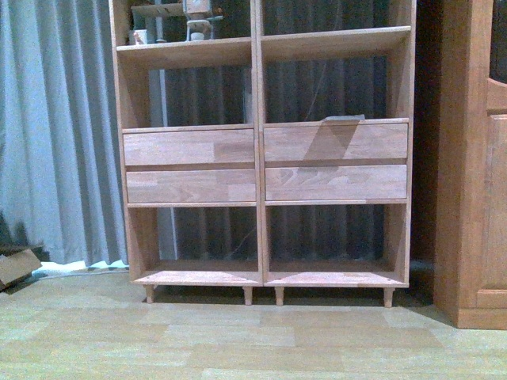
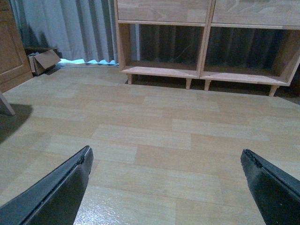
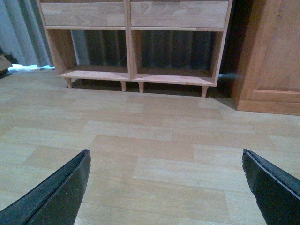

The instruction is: Organize books on shelf

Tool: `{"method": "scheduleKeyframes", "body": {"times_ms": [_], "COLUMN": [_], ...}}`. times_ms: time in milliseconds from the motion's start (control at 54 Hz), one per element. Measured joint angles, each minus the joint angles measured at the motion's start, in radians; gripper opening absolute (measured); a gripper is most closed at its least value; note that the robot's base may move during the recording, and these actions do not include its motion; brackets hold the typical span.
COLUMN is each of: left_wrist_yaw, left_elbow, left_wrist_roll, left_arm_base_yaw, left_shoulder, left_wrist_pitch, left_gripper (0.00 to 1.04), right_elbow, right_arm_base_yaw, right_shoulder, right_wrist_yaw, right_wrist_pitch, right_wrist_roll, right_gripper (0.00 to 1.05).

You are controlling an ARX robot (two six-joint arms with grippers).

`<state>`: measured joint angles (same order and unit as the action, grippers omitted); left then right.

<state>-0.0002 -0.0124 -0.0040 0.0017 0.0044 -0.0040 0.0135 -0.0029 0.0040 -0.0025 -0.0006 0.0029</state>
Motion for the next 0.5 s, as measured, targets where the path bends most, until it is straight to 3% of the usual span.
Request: {"method": "scheduleKeyframes", "body": {"times_ms": [500], "left_wrist_yaw": [0.0], "left_elbow": [0.0], "left_wrist_roll": [0.0], "left_arm_base_yaw": [0.0], "left_shoulder": [0.0], "left_wrist_pitch": [0.0], "left_gripper": [0.97], "right_elbow": [0.0], "right_arm_base_yaw": [0.0], "right_shoulder": [0.0], "right_wrist_yaw": [0.0], "right_wrist_pitch": [0.0], "right_wrist_roll": [0.0], "right_gripper": [0.98]}}
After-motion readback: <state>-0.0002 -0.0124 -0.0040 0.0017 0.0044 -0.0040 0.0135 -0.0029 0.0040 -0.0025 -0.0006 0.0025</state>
